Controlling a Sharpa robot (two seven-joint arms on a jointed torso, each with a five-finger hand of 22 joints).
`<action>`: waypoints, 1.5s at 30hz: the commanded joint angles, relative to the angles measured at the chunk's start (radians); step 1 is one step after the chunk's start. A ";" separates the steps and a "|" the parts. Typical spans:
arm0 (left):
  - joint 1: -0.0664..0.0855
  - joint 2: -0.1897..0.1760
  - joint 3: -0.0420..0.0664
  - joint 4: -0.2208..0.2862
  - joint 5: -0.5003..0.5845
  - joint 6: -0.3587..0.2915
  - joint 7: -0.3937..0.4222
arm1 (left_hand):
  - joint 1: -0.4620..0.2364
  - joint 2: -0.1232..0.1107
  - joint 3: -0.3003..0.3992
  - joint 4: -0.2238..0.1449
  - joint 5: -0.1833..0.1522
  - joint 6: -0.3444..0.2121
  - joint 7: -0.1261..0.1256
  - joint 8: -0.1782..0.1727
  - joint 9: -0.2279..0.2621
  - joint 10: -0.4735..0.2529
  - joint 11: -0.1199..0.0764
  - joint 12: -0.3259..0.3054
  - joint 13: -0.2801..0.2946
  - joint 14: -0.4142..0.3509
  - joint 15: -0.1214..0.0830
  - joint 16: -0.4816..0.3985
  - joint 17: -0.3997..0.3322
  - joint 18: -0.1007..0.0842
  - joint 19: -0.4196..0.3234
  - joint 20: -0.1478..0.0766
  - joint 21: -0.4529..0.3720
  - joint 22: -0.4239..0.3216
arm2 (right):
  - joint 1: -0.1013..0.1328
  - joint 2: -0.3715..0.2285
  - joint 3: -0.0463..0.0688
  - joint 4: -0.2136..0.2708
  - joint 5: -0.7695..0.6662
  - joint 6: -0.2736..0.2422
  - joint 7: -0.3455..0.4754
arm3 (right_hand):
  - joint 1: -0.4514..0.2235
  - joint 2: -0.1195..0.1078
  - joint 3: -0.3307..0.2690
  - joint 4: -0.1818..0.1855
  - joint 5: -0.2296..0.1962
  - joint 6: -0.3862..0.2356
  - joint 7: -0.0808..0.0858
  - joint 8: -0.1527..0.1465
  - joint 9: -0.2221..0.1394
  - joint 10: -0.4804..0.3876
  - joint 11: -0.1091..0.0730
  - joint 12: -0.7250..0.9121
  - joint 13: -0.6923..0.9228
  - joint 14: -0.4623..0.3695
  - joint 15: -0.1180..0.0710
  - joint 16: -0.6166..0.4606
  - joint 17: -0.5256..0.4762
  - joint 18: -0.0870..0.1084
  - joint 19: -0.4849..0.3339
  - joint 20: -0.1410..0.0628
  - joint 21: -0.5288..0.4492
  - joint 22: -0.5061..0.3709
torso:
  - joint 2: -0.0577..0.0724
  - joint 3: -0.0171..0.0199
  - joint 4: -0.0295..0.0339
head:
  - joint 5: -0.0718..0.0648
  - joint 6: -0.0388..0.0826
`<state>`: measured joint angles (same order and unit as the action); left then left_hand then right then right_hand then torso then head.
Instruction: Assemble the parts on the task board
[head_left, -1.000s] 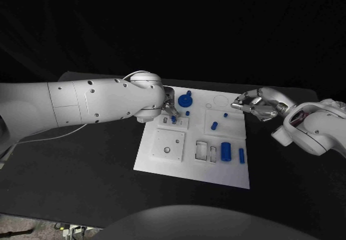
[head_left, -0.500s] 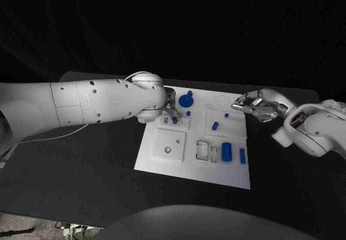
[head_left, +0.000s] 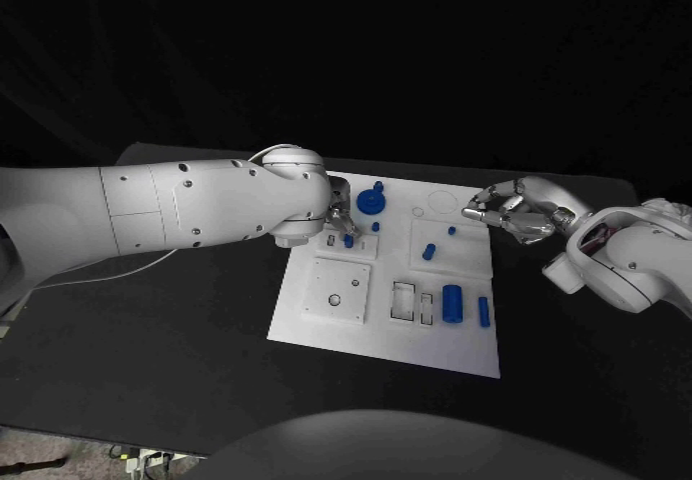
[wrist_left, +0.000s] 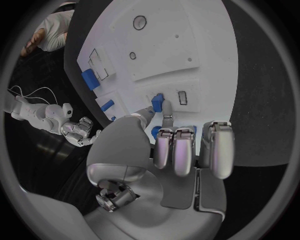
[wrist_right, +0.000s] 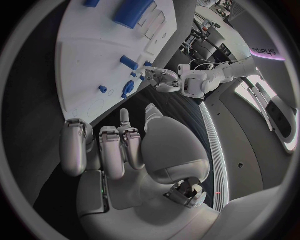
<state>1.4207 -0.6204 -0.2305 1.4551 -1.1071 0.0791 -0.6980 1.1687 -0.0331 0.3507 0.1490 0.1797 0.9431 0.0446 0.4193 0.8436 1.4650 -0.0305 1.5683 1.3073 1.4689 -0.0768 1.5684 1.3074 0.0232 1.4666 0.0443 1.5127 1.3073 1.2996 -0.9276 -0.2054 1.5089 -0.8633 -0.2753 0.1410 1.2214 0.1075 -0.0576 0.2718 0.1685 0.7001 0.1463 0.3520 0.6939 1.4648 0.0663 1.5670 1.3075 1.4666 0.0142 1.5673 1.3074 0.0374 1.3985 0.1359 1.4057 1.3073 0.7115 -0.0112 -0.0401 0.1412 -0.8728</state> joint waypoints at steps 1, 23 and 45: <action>-0.005 0.003 -0.001 0.000 0.009 0.020 -0.095 | -0.005 0.004 -0.004 0.004 -0.001 -0.002 -0.004 -0.001 -0.001 0.106 0.002 0.002 0.264 0.102 0.003 0.002 0.263 0.002 0.036 -0.005 -0.005 0.187 | -0.001 0.000 0.000 0.000 0.001 0.002 0.011 | 0.012 0.000 0.001 -0.004 0.005 -0.005 -0.001 -0.007 -0.001 0.106 0.007 0.004 0.263 0.104 0.009 0.003 0.263 0.016 -0.006 -0.001 -0.006 0.192 | 0.000 -0.0005 0.0001 | -0.001 0.000; -0.018 0.005 -0.001 -0.009 0.001 0.045 -0.106 | -0.033 0.005 -0.057 0.031 -0.044 -0.072 0.020 -0.018 0.025 0.106 0.021 0.002 0.264 0.102 0.018 0.002 0.263 0.002 0.034 0.008 -0.010 0.185 | -0.002 -0.001 0.000 0.000 0.001 0.005 0.012 | 0.014 0.000 0.001 -0.005 0.007 -0.006 -0.001 -0.006 0.000 0.106 0.008 0.004 0.263 0.104 0.009 0.003 0.263 0.016 -0.007 -0.001 -0.007 0.192 | 0.000 0.0003 0.0009 | 0.000 0.000; -0.021 -0.001 -0.001 -0.005 -0.036 0.007 -0.111 | -0.166 -0.001 -0.215 0.135 -0.129 -0.158 0.043 -0.022 0.073 0.106 0.041 0.002 0.264 0.102 0.035 0.002 0.263 -0.001 0.046 0.025 -0.003 0.198 | -0.003 -0.003 0.000 -0.002 0.002 0.003 0.015 | 0.015 0.000 0.001 -0.006 0.007 -0.007 0.000 -0.006 0.000 0.106 0.008 0.004 0.263 0.104 0.010 0.003 0.263 0.016 -0.006 -0.001 -0.007 0.192 | 0.000 0.0001 0.0010 | -0.002 0.000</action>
<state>1.4072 -0.6210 -0.2264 1.4522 -1.1163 0.0941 -0.6958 1.0084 -0.0332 0.1395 0.2831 0.0552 0.8245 0.0763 0.4085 0.9154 1.4652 0.0053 1.5683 1.3077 1.4639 -0.0499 1.5684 1.3078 0.0234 1.4630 0.0625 1.5083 1.3081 1.2979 -0.9300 -0.2054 1.5072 -0.8599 -0.2757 0.1447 1.2227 0.1066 -0.0576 0.2718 0.1704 0.7002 0.1464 0.3520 0.6939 1.4649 0.0663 1.5670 1.3075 1.4666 0.0142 1.5673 1.3080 0.0374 1.3985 0.1358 1.4021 1.3077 0.7114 -0.0111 -0.0397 0.1396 -0.8728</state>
